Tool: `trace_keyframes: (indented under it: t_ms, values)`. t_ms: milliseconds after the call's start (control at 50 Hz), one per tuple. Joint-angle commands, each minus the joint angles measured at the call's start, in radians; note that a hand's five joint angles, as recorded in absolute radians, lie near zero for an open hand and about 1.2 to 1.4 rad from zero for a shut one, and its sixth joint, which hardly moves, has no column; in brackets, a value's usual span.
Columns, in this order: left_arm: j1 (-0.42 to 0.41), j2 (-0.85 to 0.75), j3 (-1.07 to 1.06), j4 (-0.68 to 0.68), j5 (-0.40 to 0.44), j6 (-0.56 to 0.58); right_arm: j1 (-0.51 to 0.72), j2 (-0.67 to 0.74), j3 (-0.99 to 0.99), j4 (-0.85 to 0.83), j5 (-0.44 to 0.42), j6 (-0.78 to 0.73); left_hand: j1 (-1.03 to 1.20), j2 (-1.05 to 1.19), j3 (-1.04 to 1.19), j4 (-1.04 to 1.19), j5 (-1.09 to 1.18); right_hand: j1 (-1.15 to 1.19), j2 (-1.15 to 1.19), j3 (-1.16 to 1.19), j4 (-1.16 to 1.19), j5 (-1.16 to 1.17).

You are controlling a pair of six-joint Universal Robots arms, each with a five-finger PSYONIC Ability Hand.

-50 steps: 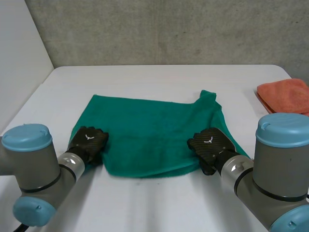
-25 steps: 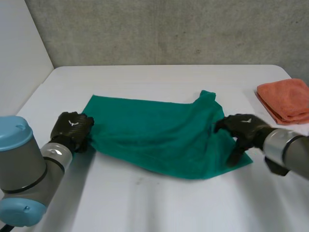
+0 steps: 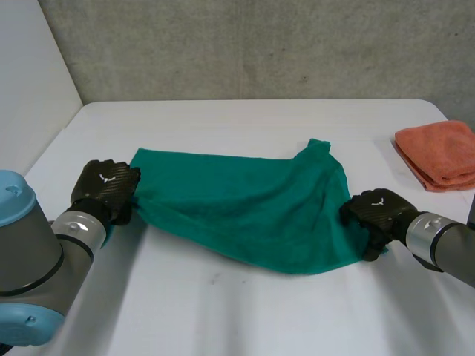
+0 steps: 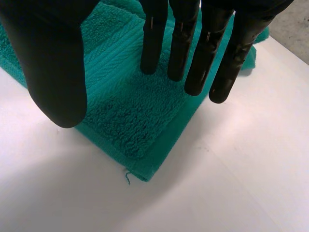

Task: Fold the laundry.

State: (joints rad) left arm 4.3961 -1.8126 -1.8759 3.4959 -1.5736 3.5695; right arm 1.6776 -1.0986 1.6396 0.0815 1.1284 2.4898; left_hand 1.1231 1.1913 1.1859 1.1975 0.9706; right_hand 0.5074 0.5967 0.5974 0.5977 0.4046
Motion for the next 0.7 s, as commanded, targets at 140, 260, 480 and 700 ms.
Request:
trace_keyframes:
  t_ms: [140,260,480,700]
  values:
    - [-0.001,-0.004,0.000,0.000,0.001,-0.001,0.004,0.049,-0.004,-0.043,-0.002,-0.015,0.273,0.205,0.210,0.199,0.251,0.253,0.163,0.163,0.162,0.181]
    - [0.002,-0.004,0.000,0.000,0.001,-0.001,0.005,0.057,-0.006,-0.048,-0.001,-0.046,0.273,0.205,0.210,0.199,0.251,0.314,0.225,0.224,0.224,0.243]
    - [0.000,-0.004,0.000,0.000,0.000,-0.001,0.004,0.080,-0.015,-0.069,0.001,-0.057,0.273,0.205,0.210,0.199,0.251,0.479,0.389,0.389,0.388,0.407]
    - [0.000,-0.001,0.000,0.000,0.000,-0.001,0.005,0.086,-0.033,-0.071,0.002,-0.055,0.273,0.205,0.210,0.199,0.251,0.731,0.642,0.641,0.641,0.659]
